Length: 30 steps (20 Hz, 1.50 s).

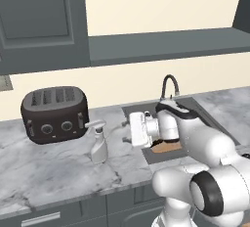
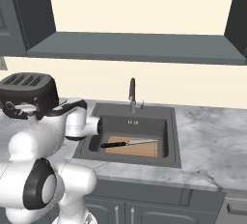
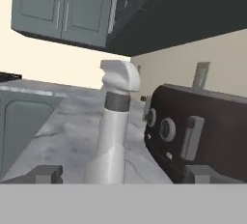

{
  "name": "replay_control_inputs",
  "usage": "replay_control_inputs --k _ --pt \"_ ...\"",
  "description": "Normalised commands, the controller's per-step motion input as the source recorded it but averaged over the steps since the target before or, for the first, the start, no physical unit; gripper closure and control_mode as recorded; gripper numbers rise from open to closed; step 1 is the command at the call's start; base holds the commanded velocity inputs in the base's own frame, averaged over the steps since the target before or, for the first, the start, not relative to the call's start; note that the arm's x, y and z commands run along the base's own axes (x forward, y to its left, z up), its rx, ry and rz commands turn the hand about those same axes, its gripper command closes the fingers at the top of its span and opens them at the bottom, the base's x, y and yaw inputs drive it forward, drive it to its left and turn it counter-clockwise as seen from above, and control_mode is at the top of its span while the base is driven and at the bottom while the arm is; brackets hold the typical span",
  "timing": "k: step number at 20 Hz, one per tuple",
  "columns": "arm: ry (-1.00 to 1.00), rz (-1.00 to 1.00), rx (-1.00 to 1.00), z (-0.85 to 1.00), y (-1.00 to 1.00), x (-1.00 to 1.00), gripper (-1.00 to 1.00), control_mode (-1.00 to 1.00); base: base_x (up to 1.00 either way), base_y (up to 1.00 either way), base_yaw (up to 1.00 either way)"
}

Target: Move the cutting board and knife to the sink. Then move spray from the shelves to the counter.

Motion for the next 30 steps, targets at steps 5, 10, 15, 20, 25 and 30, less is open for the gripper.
replay_control_inputs --k 5,10,15,20,25,30 --pt "0.20 -0.19 -0.08 0.38 -0.24 -0.26 -1.00 -1.00 0.00 0.00 0.00" --pt "0.17 -0.19 -0.09 0.34 -0.25 -0.28 -1.00 -1.00 0.00 0.00 0.00" --pt "0.18 -0.18 -0.09 0.36 -0.23 -0.25 -1.00 -1.00 0.00 0.00 0.00" --pt "0.20 -0.15 -0.07 0.34 -0.23 -0.24 -1.00 -1.00 0.00 0.00 0.00" --pt "0.20 -0.18 -0.12 0.34 -0.11 -0.22 -1.00 -1.00 0.00 0.00 0.00" --pt "0.14 -0.17 -0.07 0.33 -0.17 -0.31 -1.00 -1.00 0.00 0.00 0.00"
